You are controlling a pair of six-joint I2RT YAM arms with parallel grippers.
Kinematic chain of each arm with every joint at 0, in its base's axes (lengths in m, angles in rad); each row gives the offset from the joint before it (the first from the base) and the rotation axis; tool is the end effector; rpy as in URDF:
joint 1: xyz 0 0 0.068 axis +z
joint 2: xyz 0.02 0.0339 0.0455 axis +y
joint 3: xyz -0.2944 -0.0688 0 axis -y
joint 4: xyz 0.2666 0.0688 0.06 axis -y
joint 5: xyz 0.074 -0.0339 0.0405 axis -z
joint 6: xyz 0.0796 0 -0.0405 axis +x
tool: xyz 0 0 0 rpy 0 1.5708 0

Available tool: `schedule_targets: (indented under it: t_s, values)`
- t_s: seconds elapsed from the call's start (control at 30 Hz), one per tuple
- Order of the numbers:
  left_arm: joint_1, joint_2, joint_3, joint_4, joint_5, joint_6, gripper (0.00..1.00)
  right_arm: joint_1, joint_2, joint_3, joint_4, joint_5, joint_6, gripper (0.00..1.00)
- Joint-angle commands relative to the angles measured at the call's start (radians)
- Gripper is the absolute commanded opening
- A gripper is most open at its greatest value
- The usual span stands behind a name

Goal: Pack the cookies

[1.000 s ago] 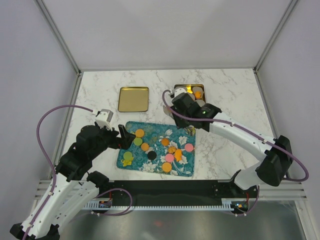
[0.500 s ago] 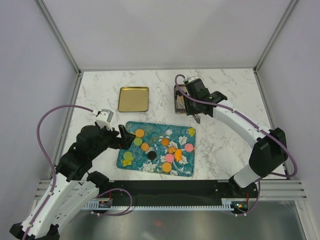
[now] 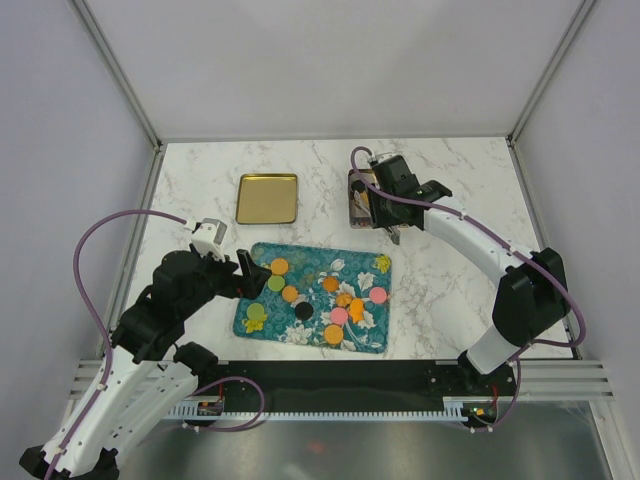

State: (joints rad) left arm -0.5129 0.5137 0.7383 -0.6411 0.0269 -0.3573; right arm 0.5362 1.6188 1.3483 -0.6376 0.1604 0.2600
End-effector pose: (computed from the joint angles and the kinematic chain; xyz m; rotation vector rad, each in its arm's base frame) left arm 0.1302 -0.0758 0.3139 0.1760 2.0278 -0.5834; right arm 0.3512 0.1939 0.2739 -0.2721 2.4533 0.1463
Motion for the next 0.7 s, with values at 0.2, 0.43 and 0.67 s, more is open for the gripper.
schedule_targets:
  t_s: [0.2,0.43,0.67]
  values:
    - [-0.006,0.002,0.004,0.017,-0.018,0.015,1.00,-0.007,0.001,-0.020,0.049,-0.025,-0.011,0.46]
    - [-0.006,0.002,0.003,0.017,-0.016,0.015,1.00,-0.005,-0.003,-0.043,0.055,-0.027,-0.011,0.50]
    - [-0.006,0.002,0.006,0.017,-0.018,0.015,1.00,-0.004,-0.013,-0.035,0.055,-0.027,-0.011,0.55]
